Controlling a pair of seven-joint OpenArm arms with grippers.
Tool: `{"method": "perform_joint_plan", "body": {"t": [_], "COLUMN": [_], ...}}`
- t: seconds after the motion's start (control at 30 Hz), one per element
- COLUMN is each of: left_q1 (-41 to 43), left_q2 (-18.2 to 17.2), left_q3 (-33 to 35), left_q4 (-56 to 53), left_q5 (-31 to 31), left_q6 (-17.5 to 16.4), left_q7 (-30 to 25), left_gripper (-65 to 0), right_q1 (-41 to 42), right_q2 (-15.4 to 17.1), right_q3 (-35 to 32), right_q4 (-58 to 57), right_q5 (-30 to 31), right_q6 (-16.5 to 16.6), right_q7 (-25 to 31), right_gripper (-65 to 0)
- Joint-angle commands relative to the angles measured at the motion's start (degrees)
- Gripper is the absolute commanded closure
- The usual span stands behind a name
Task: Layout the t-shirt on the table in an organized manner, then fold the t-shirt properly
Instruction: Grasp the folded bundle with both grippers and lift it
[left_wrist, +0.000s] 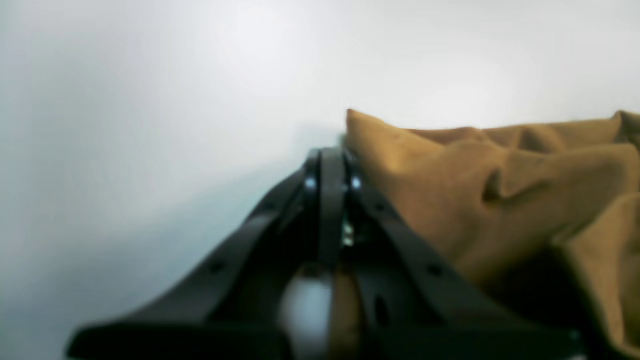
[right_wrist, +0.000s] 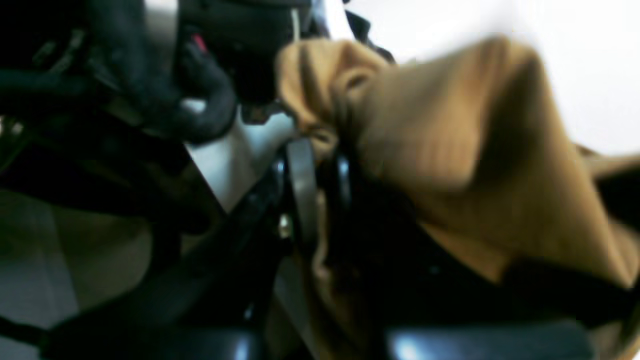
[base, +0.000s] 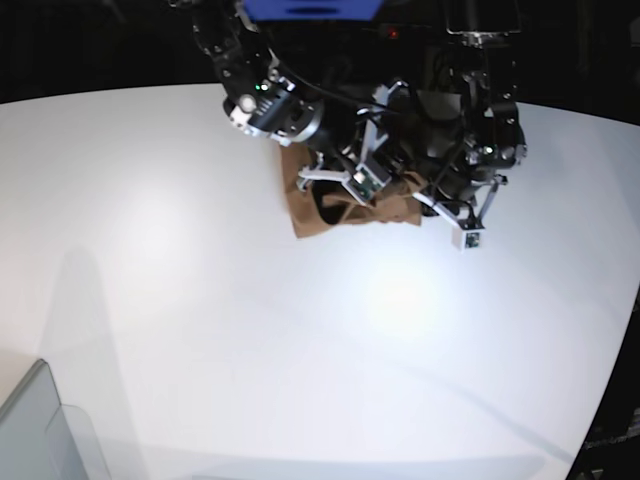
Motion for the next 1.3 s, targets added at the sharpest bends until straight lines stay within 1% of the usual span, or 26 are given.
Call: {"method": "perform_joint_plan", "body": {"t": [0.0, 0.1, 0.17, 0.27, 0.4, 0.5, 0.63, 0.7, 0.8, 0.9, 0.97, 1.03, 1.2, 1.27], "left_q1": [1.0, 3.5, 5.3, 8.2, 10.3, 10.5, 10.5, 10.2, 9.0, 7.1, 6.8, 6.9, 6.8, 7.0], "left_q2": [-0.1, -0.6, -1.5, -1.7, -1.7, -1.7, -1.7, -1.6, -1.3, -1.5, -1.6, -1.6, -1.6, -1.6], "left_q3": [0.1, 0.0, -1.7, -4.8, -9.4, -10.9, -10.7, -10.3, -10.1, -8.3, -6.7, -5.6, -5.2, -5.2], "left_q4": [2.0, 7.1, 10.2, 14.0, 14.8, 14.8, 14.8, 14.1, 9.7, 4.2, 2.8, 3.0, 3.1, 3.1], "left_q5": [0.1, 0.2, 0.0, 0.0, 0.0, 0.0, 0.0, 0.0, 0.0, 0.0, 0.0, 0.0, 0.0, 0.0], "left_q6": [-0.7, -0.7, -0.7, -1.1, -1.2, -1.2, -1.2, -1.2, -1.2, -1.2, -1.2, -1.2, -1.2, -1.3], "left_q7": [2.3, 2.3, 2.4, 2.4, 2.4, 2.3, 2.3, 2.3, 1.9, 1.8, 1.8, 1.8, 1.8, 1.8], "left_gripper": [0.0, 0.0, 0.0, 0.0, 0.0, 0.0, 0.0, 0.0, 0.0, 0.0, 0.0, 0.0, 0.0, 0.0], "right_q1": [1.2, 2.5, 3.6, 5.2, 6.3, 6.8, 6.9, 6.8, 6.6, 5.4, 5.2, 5.3, 6.2, 7.5], "right_q2": [-1.0, -1.1, -1.0, -1.0, -0.9, -0.9, -1.1, -1.9, -2.0, -2.0, -2.0, -1.9, -2.3, -3.2], "right_q3": [-0.3, -0.3, -0.4, -0.3, -0.2, -0.2, -0.5, -0.5, -0.5, -0.5, -0.8, -2.7, -6.5, -7.0], "right_q4": [0.0, -1.7, -3.2, -5.9, -6.9, -6.4, -6.5, -6.5, -5.1, -2.4, -0.4, 0.1, -3.5, -6.5], "right_q5": [0.6, 0.6, 0.6, 0.6, 0.6, 0.6, 0.6, 0.6, 0.6, 0.6, 0.7, 0.7, 0.7, 0.7], "right_q6": [0.2, 0.2, 0.2, 0.2, 0.2, 0.2, 0.2, 0.2, 0.2, 0.3, 0.4, 0.4, 0.4, 0.4], "right_q7": [1.5, 1.5, 1.7, 1.7, 1.8, 1.7, 1.7, 1.5, 1.5, 1.5, 1.4, 1.4, 1.8, 1.8], "right_gripper": [0.0, 0.0, 0.0, 0.0, 0.0, 0.0, 0.0, 0.0, 0.0, 0.0, 0.0, 0.0, 0.0, 0.0]}}
